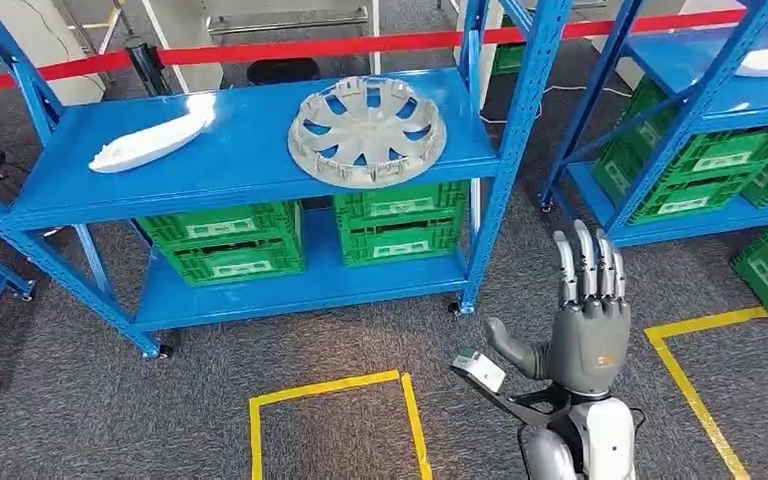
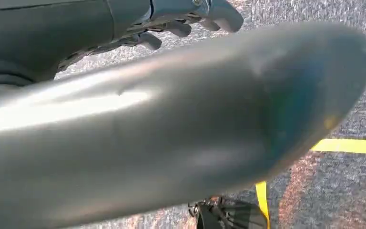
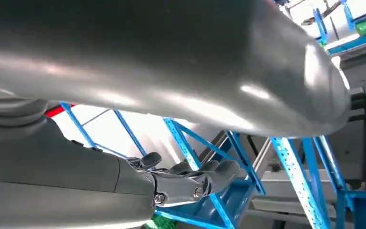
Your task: Take the parts from the cabinet and place them on the table.
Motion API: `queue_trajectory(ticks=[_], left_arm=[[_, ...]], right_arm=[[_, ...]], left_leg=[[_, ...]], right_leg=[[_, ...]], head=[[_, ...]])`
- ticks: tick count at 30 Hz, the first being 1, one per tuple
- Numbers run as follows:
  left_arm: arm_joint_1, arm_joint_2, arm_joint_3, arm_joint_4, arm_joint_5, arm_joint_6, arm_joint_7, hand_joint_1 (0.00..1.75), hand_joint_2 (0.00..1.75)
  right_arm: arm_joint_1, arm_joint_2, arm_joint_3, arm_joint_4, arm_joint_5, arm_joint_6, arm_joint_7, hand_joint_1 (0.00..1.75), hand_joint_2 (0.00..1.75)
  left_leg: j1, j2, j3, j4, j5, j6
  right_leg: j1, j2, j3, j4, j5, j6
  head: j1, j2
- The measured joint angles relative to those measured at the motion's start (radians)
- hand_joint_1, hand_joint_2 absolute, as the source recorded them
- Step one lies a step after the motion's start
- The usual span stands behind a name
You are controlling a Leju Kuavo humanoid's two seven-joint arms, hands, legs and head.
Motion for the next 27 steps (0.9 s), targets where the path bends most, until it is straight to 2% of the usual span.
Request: queue_trajectory(ticks=[1,2,3,4,5,6,8,9,10,13,14,15,16,18,19,20,21,23,24,25,27], left_arm=[[-0.001,0.000,0.000,0.000,0.000,-0.001,-0.001,0.00,0.00],[-0.001,0.000,0.000,0.000,0.000,-0.001,-0.002,0.00,0.00],[0.001,0.000,0.000,0.000,0.000,-0.001,-0.004,0.00,0.00],[0.003,0.000,0.000,0.000,0.000,-0.002,-0.007,0.00,0.00],[0.005,0.000,0.000,0.000,0.000,-0.002,-0.011,0.00,0.00],[0.005,0.000,0.000,0.000,0.000,-0.002,-0.013,0.00,0.00],[0.004,0.002,0.000,0.000,0.001,-0.003,-0.018,0.00,0.00],[0.004,0.002,0.000,0.000,0.002,-0.003,-0.019,0.00,0.00],[0.001,0.002,0.000,0.000,0.004,-0.003,-0.020,0.00,0.00],[0.003,0.002,0.000,0.000,0.010,-0.003,-0.020,0.00,0.00],[0.003,0.001,0.000,0.000,0.013,-0.003,-0.019,0.00,0.00],[0.003,0.002,0.000,0.000,0.013,-0.003,-0.019,0.00,0.00],[0.002,0.002,0.000,0.000,0.013,-0.003,-0.019,0.00,0.00],[0.001,0.002,0.000,0.000,0.012,-0.003,-0.018,0.00,0.00],[0.002,0.002,0.000,0.000,0.012,-0.003,-0.016,0.00,0.00],[0.003,0.002,0.000,0.000,0.012,-0.003,-0.016,0.00,0.00],[0.004,0.002,0.000,0.000,0.012,-0.003,-0.017,0.00,0.00],[0.003,0.002,0.000,0.000,0.012,-0.004,-0.021,0.00,0.00],[0.004,0.002,0.000,0.000,0.012,-0.004,-0.023,0.00,0.00],[0.001,0.002,0.000,0.000,0.012,-0.005,-0.024,0.00,0.00],[0.001,0.002,0.000,0.000,0.013,-0.005,-0.025,0.00,0.00]], right_arm=[[0.000,0.000,0.000,-0.001,0.000,0.000,0.003,0.00,0.00],[0.002,0.000,0.000,-0.001,0.000,0.001,0.003,0.00,0.00],[0.004,0.000,-0.001,-0.001,0.000,0.001,0.003,0.00,0.00],[0.007,0.000,-0.001,-0.001,0.000,0.001,0.003,0.00,0.00],[0.012,0.000,-0.001,-0.001,0.000,0.001,0.003,0.00,0.00],[0.014,0.000,-0.002,-0.001,0.000,0.000,0.003,0.00,0.00],[0.013,0.000,-0.003,-0.001,-0.001,0.000,0.003,0.00,0.00],[0.013,0.000,-0.004,-0.001,-0.005,0.000,0.003,0.00,0.00],[0.012,0.000,-0.004,-0.001,-0.008,0.000,0.003,0.00,0.00],[0.010,0.000,-0.005,0.000,-0.016,-0.003,0.001,0.00,0.00],[0.009,0.000,-0.005,-0.001,-0.018,-0.004,0.002,0.00,0.00],[0.007,0.000,-0.006,0.000,-0.019,-0.006,0.000,0.00,0.00],[0.003,0.000,-0.006,0.000,-0.019,-0.011,-0.005,0.00,0.00],[0.004,0.000,-0.008,0.001,-0.019,-0.013,-0.008,0.00,0.00],[0.005,0.000,-0.008,0.003,-0.019,-0.014,-0.008,0.00,0.00],[0.005,0.000,-0.009,0.003,-0.019,-0.014,-0.009,0.00,0.00],[0.005,0.000,-0.009,0.003,-0.019,-0.014,-0.009,0.00,0.00],[0.005,0.000,-0.010,0.003,-0.018,-0.013,-0.011,0.00,0.00],[0.005,0.000,-0.010,0.003,-0.018,-0.013,-0.012,0.00,0.00],[0.003,0.001,-0.009,0.003,-0.018,-0.012,-0.012,0.00,0.00],[0.003,0.003,-0.010,0.003,-0.018,-0.012,-0.011,0.00,0.00]], left_leg=[[0.001,0.001,-0.031,0.061,-0.029,-0.003],[0.003,0.002,-0.080,0.148,-0.064,-0.007],[0.004,0.002,-0.122,0.217,-0.086,-0.010],[0.004,0.002,-0.156,0.267,-0.092,-0.012],[0.005,0.002,-0.169,0.269,-0.068,-0.013],[0.005,0.002,-0.156,0.220,-0.021,-0.012],[0.006,0.004,-0.088,0.051,0.083,-0.006],[0.005,0.008,-0.068,-0.004,0.094,-0.001],[0.001,0.006,-0.052,-0.024,0.079,0.007],[-0.001,0.004,-0.057,-0.022,0.077,0.025],[0.007,0.003,-0.050,-0.032,0.082,0.033],[0.006,0.003,-0.045,-0.034,0.080,0.037],[0.007,0.004,-0.044,-0.034,0.078,0.043],[0.006,0.004,-0.042,-0.033,0.072,0.049],[0.006,0.004,-0.040,-0.033,0.067,0.050],[0.006,0.003,-0.035,-0.033,0.064,0.049],[0.006,0.001,-0.028,-0.033,0.058,0.048],[0.006,-0.002,-0.007,-0.033,0.046,0.043],[0.006,-0.001,-0.005,-0.033,0.038,0.038],[-0.002,-0.003,-0.004,-0.030,0.031,0.030],[0.001,-0.003,0.001,-0.039,0.027,0.019]], right_leg=[[0.000,-0.002,0.005,-0.001,-0.002,-0.006],[0.000,-0.003,0.007,-0.001,-0.005,-0.011],[0.001,-0.003,0.009,-0.001,-0.009,-0.014],[0.001,-0.002,0.012,-0.001,-0.012,-0.015],[0.001,-0.001,0.018,-0.001,-0.016,-0.014],[0.000,0.001,0.025,-0.001,-0.021,-0.012],[0.000,0.001,0.043,-0.001,-0.032,-0.005],[0.001,0.001,0.044,0.000,-0.038,0.001],[0.008,0.003,0.044,0.004,-0.045,0.010],[0.006,0.001,0.048,-0.008,-0.044,0.025],[0.005,0.002,0.050,-0.004,-0.050,0.031],[0.004,0.002,0.046,0.018,-0.060,0.037],[0.003,0.002,0.016,0.075,-0.092,0.041],[0.001,0.002,-0.080,0.248,-0.166,0.047],[0.001,0.002,-0.117,0.304,-0.177,0.048],[0.001,0.002,-0.135,0.318,-0.159,0.047],[0.000,0.002,-0.126,0.280,-0.119,0.046],[0.000,0.001,-0.050,0.100,-0.006,0.039],[0.001,0.000,-0.019,0.021,0.018,0.033],[0.009,0.001,-0.008,0.007,-0.002,0.029],[0.012,0.003,-0.008,0.009,-0.006,0.017]], head=[[-0.002,0.000],[-0.002,0.000],[-0.001,0.000],[-0.002,0.000],[-0.002,0.000],[-0.002,0.000],[-0.002,0.000],[-0.002,0.000],[-0.003,0.000],[-0.001,0.000],[-0.002,0.000],[0.000,0.000],[0.002,0.000],[0.002,0.000],[0.002,0.000],[0.002,0.000],[0.002,0.000],[0.002,0.000],[0.002,0.000],[0.002,0.000],[0.001,0.000]])
